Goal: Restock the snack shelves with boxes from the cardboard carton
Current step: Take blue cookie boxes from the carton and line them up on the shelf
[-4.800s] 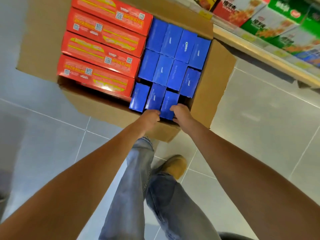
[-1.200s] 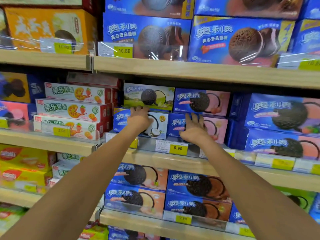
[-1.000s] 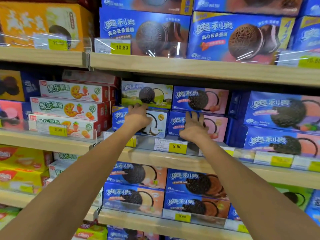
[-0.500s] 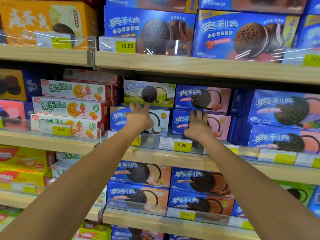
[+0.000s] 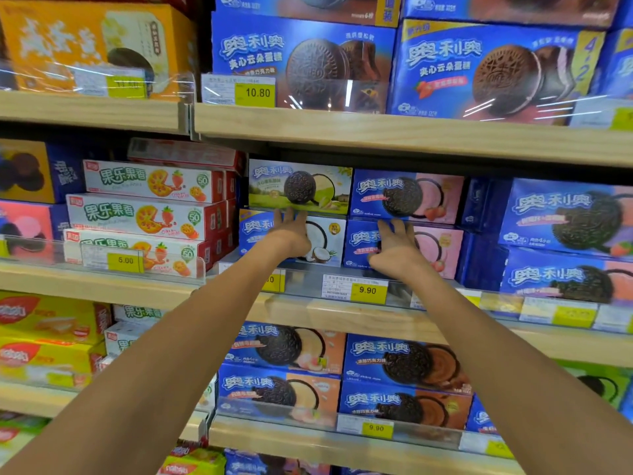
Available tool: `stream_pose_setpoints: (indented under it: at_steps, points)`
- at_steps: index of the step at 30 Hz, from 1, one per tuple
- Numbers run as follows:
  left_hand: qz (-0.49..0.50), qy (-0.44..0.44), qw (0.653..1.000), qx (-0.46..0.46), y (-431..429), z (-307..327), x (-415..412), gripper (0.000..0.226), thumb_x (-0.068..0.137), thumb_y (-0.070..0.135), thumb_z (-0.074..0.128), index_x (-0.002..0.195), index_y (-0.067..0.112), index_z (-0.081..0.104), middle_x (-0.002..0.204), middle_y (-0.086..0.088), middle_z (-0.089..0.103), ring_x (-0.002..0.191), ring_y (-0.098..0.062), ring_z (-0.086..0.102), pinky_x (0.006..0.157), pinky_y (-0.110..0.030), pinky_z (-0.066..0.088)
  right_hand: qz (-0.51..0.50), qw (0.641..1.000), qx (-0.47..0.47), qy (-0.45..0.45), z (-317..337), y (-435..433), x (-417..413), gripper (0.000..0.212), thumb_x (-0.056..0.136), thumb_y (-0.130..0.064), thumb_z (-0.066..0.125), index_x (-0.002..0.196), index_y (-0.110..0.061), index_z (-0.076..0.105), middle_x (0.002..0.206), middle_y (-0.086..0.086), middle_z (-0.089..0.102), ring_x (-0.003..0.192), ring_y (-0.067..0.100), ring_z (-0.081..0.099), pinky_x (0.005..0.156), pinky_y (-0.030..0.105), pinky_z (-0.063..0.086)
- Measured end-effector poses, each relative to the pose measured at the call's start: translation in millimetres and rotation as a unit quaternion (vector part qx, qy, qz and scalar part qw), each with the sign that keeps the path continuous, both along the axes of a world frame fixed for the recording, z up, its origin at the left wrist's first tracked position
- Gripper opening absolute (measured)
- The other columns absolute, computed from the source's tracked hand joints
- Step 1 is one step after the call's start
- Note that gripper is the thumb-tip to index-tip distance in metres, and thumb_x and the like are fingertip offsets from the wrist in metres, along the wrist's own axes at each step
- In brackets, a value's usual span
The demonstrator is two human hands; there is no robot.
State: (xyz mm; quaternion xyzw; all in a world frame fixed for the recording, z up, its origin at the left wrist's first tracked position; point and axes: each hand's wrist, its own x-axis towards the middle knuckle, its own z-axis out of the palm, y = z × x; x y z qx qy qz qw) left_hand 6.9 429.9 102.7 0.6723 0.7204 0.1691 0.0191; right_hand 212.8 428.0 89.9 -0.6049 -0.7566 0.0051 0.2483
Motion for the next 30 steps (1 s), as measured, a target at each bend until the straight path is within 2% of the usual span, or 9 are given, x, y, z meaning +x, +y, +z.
stream_pose_setpoints:
  at_steps: [7,9,11,13,14,17,21,25,30]
  points:
    - [-0.023,-0.044,0.999,-0.01,-6,5,0,0.062,0.097,0.013,0.033,0.152,0.016,0.003,0.159,-0.011,-0.009,0.146,-0.034,-0.014,0.118,-0.051,0.009,0.01,1.0,-0.01,0.009,0,5,2,0.078,0.085,-0.025,0.059,0.15,-0.013,0.018,0.158,0.006,0.007,0.146,0.032,-0.007,0.119,0.042,0.013]
    - [-0.05,-0.093,0.994,0.008,-16,4,5,0.061,0.096,0.009,0.037,0.151,0.013,0.01,0.158,-0.015,0.001,0.146,-0.036,0.001,0.115,-0.05,0.018,0.02,0.999,-0.003,0.03,0,5,2,0.073,0.085,-0.024,0.058,0.148,-0.013,0.023,0.157,0.007,0.015,0.146,0.033,0.001,0.119,0.044,0.018]
    - [-0.089,-0.184,0.978,0.044,-31,-1,11,0.057,0.094,0.005,0.039,0.147,0.011,0.021,0.139,-0.023,0.038,0.116,-0.038,0.047,0.086,-0.045,0.044,0.029,0.998,0.031,0.052,2,-1,4,0.063,0.085,-0.02,0.056,0.143,-0.009,0.033,0.151,0.012,0.028,0.141,0.033,0.017,0.115,0.042,0.026]
    - [-0.109,-0.26,0.957,0.065,-54,-8,17,0.055,0.094,0.003,0.038,0.146,0.011,0.025,0.1,-0.017,0.053,0.064,-0.022,0.048,0.054,-0.033,0.037,0.044,0.993,0.072,0.083,5,-16,3,0.05,0.088,-0.013,0.051,0.136,-0.002,0.044,0.143,0.017,0.041,0.133,0.033,0.036,0.107,0.037,0.034]
    - [-0.102,-0.275,0.953,0.081,-64,-13,19,0.053,0.094,0.002,0.037,0.145,0.01,0.029,0.093,-0.013,0.052,0.059,-0.02,0.043,0.052,-0.033,0.035,0.054,0.99,0.086,0.098,6,-29,4,0.045,0.088,-0.01,0.048,0.132,-0.001,0.049,0.137,0.019,0.049,0.127,0.033,0.044,0.102,0.036,0.038]
    - [-0.07,-0.235,0.961,0.129,-83,-23,19,0.046,0.094,0.007,0.04,0.14,0.008,0.04,0.103,-0.011,0.053,0.068,-0.017,0.048,0.065,-0.036,0.044,0.087,0.98,0.103,0.147,4,-61,-4,0.034,0.09,-0.008,0.045,0.12,-0.003,0.061,0.12,0.016,0.064,0.11,0.031,0.059,0.093,0.037,0.047]
    - [-0.06,-0.251,0.953,0.162,-123,-39,26,0.04,0.095,0.012,0.042,0.134,0.012,0.048,0.096,-0.008,0.058,0.068,-0.018,0.053,0.063,-0.033,0.043,0.119,0.961,0.089,0.233,-23,-100,-19,0.028,0.095,-0.007,0.044,0.117,-0.004,0.06,0.112,0.014,0.066,0.102,0.029,0.061,0.088,0.042,0.05]
    - [-0.078,-0.329,0.917,0.212,-166,-70,38,0.038,0.095,0.009,0.045,0.133,0.012,0.048,0.138,-0.006,0.048,0.119,-0.026,0.051,0.087,-0.027,0.041,0.147,0.95,0.103,0.256,-62,-141,-28,0.032,0.094,-0.005,0.045,0.123,-0.003,0.058,0.124,0.013,0.061,0.114,0.025,0.057,0.097,0.036,0.045]
    - [-0.111,-0.402,0.883,0.214,-213,-139,39,0.027,0.095,0.009,0.047,0.122,0.007,0.054,0.118,-0.003,0.055,0.109,-0.015,0.052,0.08,-0.01,0.04,0.153,0.933,0.039,0.322,-125,-194,-25,0.027,0.092,-0.001,0.046,0.115,-0.003,0.062,0.108,0.004,0.062,0.101,0.015,0.057,0.086,0.019,0.042]
